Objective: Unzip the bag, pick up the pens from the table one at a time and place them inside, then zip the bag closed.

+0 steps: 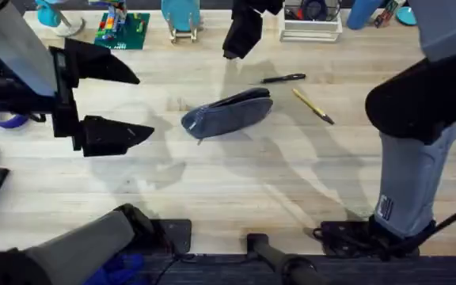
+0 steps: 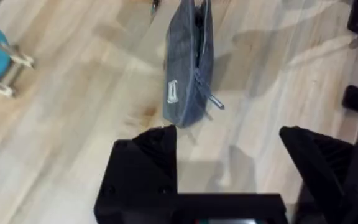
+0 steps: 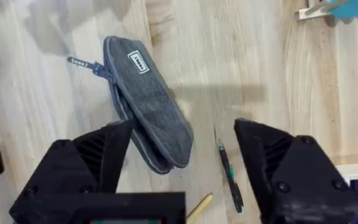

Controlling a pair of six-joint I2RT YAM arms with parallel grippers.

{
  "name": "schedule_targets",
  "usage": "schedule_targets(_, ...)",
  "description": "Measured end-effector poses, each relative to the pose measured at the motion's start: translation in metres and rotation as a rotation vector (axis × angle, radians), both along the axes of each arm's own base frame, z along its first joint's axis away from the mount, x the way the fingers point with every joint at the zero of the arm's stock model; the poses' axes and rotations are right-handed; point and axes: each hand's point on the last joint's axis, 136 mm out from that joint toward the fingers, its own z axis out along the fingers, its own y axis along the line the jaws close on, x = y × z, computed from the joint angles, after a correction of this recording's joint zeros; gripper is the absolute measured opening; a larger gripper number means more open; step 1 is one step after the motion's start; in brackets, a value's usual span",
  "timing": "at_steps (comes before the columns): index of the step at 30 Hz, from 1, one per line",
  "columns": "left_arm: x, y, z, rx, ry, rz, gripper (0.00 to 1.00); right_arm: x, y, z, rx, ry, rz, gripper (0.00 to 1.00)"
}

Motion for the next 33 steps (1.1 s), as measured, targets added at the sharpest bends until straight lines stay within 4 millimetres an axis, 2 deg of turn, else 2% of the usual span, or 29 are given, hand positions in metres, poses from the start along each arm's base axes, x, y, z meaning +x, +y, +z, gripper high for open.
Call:
schedule_targets(8, -0.006, 0.002, -0.002, 0.002, 0.11, 0.091, 0.997, -0.001, 0.0, 0.0, 0.0, 0.017, -0.027, 0.995)
schedule_targets(18, -0.006, 0.004, -0.004, 0.006, 0.136, 0.115, 0.996, -0.006, -0.004, -0.002, -0.014, 0.046, -0.034, 0.996)
schedule_targets(20, -0.006, 0.004, -0.004, 0.008, 0.135, 0.116, 0.995, -0.006, -0.004, -0.002, -0.014, 0.046, -0.034, 0.971)
schedule_targets(21, -0.006, 0.004, -0.004, 0.009, 0.136, 0.117, 0.996, -0.006, -0.004, -0.002, -0.014, 0.046, -0.033, 0.94)
schedule_targets(23, -0.006, 0.005, -0.004, 0.009, 0.136, 0.117, 0.996, -0.006, -0.004, -0.002, -0.014, 0.047, -0.036, 0.761)
schedule_targets(28, -0.005, 0.005, -0.004, 0.013, 0.131, 0.117, 0.995, -0.008, -0.005, -0.003, -0.017, 0.057, -0.043, 0.081)
schedule_targets(30, -0.004, 0.005, -0.005, 0.013, 0.129, 0.117, 0.995, -0.009, -0.005, -0.003, -0.02, 0.062, -0.044, 0.035)
schedule_targets(33, -0.004, 0.005, -0.005, 0.014, 0.128, 0.117, 0.995, -0.012, -0.007, -0.004, -0.028, 0.075, -0.044, 0.031)
